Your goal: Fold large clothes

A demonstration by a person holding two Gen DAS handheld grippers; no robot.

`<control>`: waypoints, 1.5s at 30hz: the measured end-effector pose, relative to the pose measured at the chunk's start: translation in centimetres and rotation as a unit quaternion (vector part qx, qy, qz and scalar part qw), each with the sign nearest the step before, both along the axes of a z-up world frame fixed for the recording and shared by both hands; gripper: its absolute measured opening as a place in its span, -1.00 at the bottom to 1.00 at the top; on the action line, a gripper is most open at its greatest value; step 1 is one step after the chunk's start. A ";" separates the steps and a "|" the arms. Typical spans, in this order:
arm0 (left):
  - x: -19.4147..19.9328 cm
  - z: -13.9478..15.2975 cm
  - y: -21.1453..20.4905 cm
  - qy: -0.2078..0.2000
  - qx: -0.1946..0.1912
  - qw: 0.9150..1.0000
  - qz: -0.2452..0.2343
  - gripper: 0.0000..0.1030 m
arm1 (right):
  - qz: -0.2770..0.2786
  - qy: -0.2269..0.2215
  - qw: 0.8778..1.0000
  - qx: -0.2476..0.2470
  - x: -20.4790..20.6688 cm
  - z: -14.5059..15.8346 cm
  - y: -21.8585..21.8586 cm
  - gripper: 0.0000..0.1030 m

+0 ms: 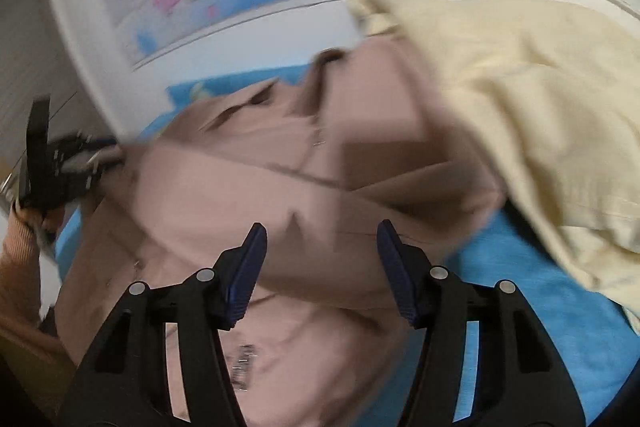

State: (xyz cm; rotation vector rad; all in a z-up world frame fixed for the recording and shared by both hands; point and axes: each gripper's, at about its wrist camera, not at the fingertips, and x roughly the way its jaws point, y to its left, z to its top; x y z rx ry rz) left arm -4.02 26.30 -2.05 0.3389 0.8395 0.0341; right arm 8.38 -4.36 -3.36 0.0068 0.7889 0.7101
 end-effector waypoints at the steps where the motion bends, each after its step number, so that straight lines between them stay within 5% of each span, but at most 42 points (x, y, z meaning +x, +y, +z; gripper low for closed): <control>1: 0.1 -0.4 0.0 0.006 -0.012 1.000 -0.007 0.01 | -0.015 -0.003 1.000 -0.005 0.3 0.1 -0.5 0.10; 3: 0.8 -1.5 0.0 0.026 -0.018 0.999 -0.004 0.03 | -0.047 -0.009 0.999 -0.015 0.9 0.0 -1.3 0.11; 5: 1.2 -2.3 -0.4 0.034 -0.014 0.999 -0.008 0.32 | -0.063 -0.010 0.998 -0.018 1.4 -0.2 -1.4 0.14; 9: 1.9 -3.0 -1.1 0.038 -0.011 0.999 -0.020 0.33 | -0.066 0.005 0.997 -0.034 3.2 -0.9 -0.5 0.13; 10: 2.1 -3.0 -1.2 0.035 -0.012 0.999 -0.021 0.10 | -0.067 0.012 0.997 -0.040 3.9 -1.2 0.2 0.05; 12: 2.7 -3.1 -1.4 0.035 -0.018 0.999 -0.018 -0.43 | -0.067 0.029 0.996 -0.052 5.5 -1.9 1.3 -0.97; 14: 3.1 -3.0 -1.4 0.025 -0.010 1.000 -0.009 -0.85 | -0.081 0.020 0.995 -0.052 6.4 -1.3 1.1 -0.96; 18: 3.6 -1.7 -0.9 -0.018 -0.026 0.999 0.010 -0.86 | -0.120 -0.025 0.992 -0.020 6.3 2.0 -1.1 -0.96; 20: 4.2 -1.9 -0.6 -0.012 -0.025 0.999 0.017 -0.65 | -0.117 -0.021 0.993 -0.012 6.3 2.4 -1.6 -0.95; 21: 4.4 -2.2 -0.5 0.000 -0.031 0.999 0.013 -0.39 | -0.112 -0.015 0.993 -0.021 6.4 2.2 -1.4 -0.89; 22: 4.5 -2.3 -0.4 0.007 -0.038 0.999 0.009 0.11 | -0.106 -0.011 0.994 -0.036 6.2 1.9 -1.1 -0.87; 23: 4.4 -2.5 -0.2 0.015 -0.058 0.998 -0.007 0.29 | -0.098 -0.013 0.994 -0.041 5.8 1.7 -1.0 -0.69; 25: 3.8 -2.5 0.0 0.022 -0.093 0.995 -0.033 0.29 | -0.087 -0.021 0.995 -0.038 4.9 1.8 -0.8 -0.36; 28: 2.6 -2.3 0.2 0.026 -0.117 0.991 -0.057 0.54 | -0.077 -0.051 0.995 -0.036 3.2 2.4 -0.1 -0.26; 31: 2.0 -2.9 -0.4 0.036 -0.117 0.990 -0.076 0.54 | -0.049 -0.065 0.996 -0.044 2.3 2.3 1.6 -0.15; 33: 2.1 -3.7 -1.2 0.048 -0.100 0.991 -0.078 0.25 | -0.023 -0.064 0.996 -0.061 2.1 1.4 3.4 -0.14; 35: 3.0 -4.7 -1.6 0.060 -0.081 0.993 -0.067 -0.67 | -0.007 -0.053 0.996 -0.074 2.5 0.3 4.6 -0.14; 36: 3.4 -5.0 -1.6 0.059 -0.068 0.994 -0.056 -0.88 | 0.004 -0.041 0.996 -0.073 2.7 -0.2 5.0 -0.14; 42: 5.9 -2.9 -0.3 0.001 -0.064 0.998 0.002 -0.94 | 0.034 -0.034 0.997 -0.059 2.8 -0.5 8.0 -0.11; 45: 6.6 -2.9 0.3 0.004 -0.060 0.998 0.014 -0.86 | 0.070 -0.041 0.995 -0.056 1.9 -0.3 10.3 -0.11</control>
